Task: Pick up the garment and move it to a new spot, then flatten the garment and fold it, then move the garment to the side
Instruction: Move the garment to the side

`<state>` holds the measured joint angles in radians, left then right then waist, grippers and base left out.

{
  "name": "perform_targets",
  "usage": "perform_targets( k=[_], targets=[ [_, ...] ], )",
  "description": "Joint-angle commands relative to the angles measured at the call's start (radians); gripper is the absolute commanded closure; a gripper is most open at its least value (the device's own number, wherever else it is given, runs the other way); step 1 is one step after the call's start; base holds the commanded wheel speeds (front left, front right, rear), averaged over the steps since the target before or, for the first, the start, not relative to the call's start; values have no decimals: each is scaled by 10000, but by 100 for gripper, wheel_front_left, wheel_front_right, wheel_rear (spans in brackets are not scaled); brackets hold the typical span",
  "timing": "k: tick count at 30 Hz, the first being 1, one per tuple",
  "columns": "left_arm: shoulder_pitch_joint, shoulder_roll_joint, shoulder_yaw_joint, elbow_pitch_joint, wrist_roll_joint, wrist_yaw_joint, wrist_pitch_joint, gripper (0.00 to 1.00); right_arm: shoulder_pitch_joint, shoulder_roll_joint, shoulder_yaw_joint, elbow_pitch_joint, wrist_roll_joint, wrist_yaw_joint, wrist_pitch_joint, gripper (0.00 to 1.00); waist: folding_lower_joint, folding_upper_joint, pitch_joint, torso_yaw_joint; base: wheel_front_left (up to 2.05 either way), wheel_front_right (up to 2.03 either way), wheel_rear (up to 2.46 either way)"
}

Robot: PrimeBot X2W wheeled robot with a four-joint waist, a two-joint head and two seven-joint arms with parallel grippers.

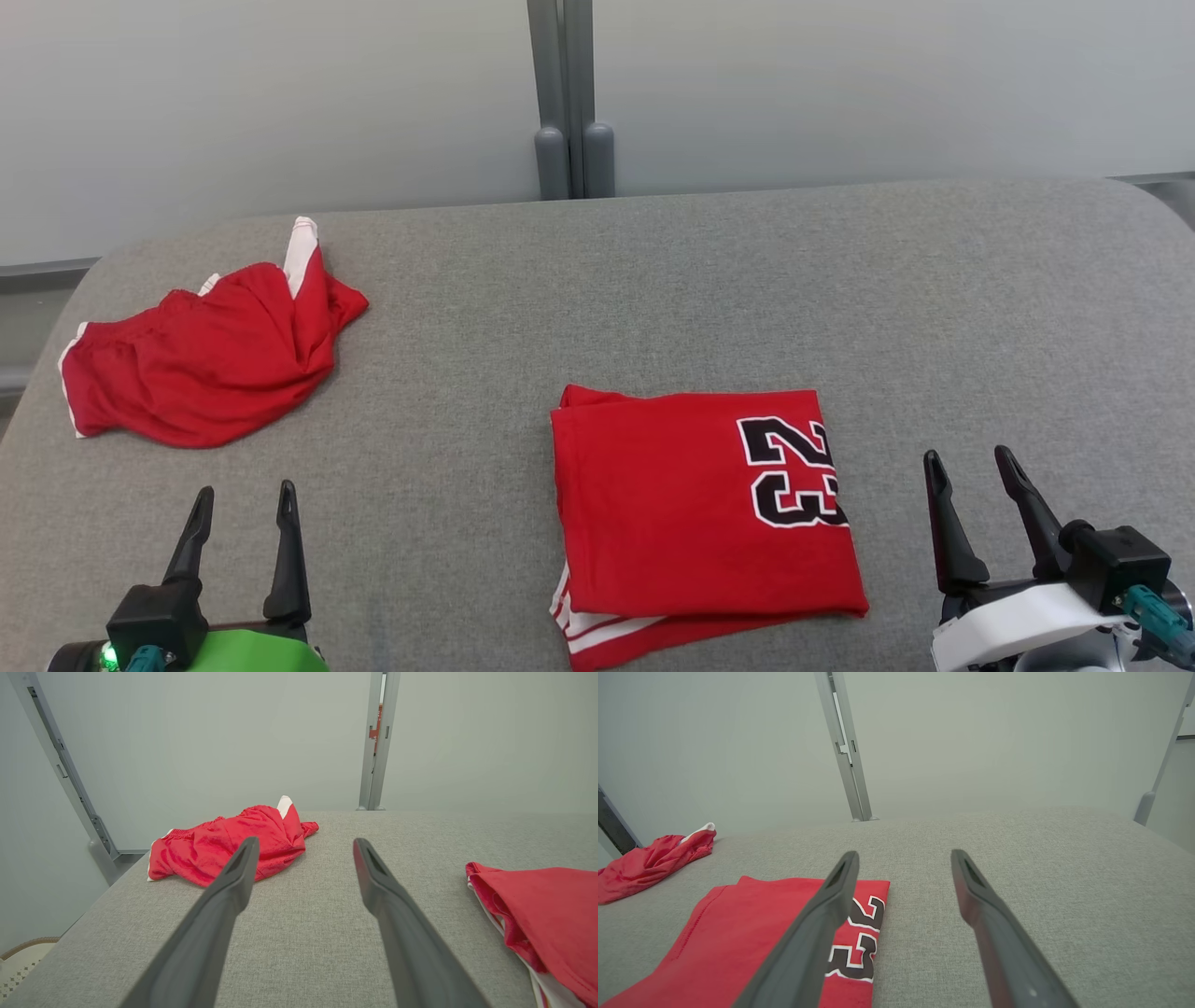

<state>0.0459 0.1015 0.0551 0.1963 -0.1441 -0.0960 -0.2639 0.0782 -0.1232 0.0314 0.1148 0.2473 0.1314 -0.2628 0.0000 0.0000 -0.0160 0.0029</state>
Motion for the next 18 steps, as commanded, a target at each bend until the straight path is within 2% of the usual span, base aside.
perform_targets(
  k=[1, 18],
  targets=[
    [70, 40, 53, -34, 30, 2, -3, 0, 110, 5, -23, 37, -34, -16, -27, 0, 0, 0, -7, -12, 0, 0, 0],
    [113, 42, 98, 108, -149, -169, -3, 0, 117, -37, 37, 155, -11, -16, -27, 0, 0, 0, -24, -27, 0, 0, 0]
  ],
)
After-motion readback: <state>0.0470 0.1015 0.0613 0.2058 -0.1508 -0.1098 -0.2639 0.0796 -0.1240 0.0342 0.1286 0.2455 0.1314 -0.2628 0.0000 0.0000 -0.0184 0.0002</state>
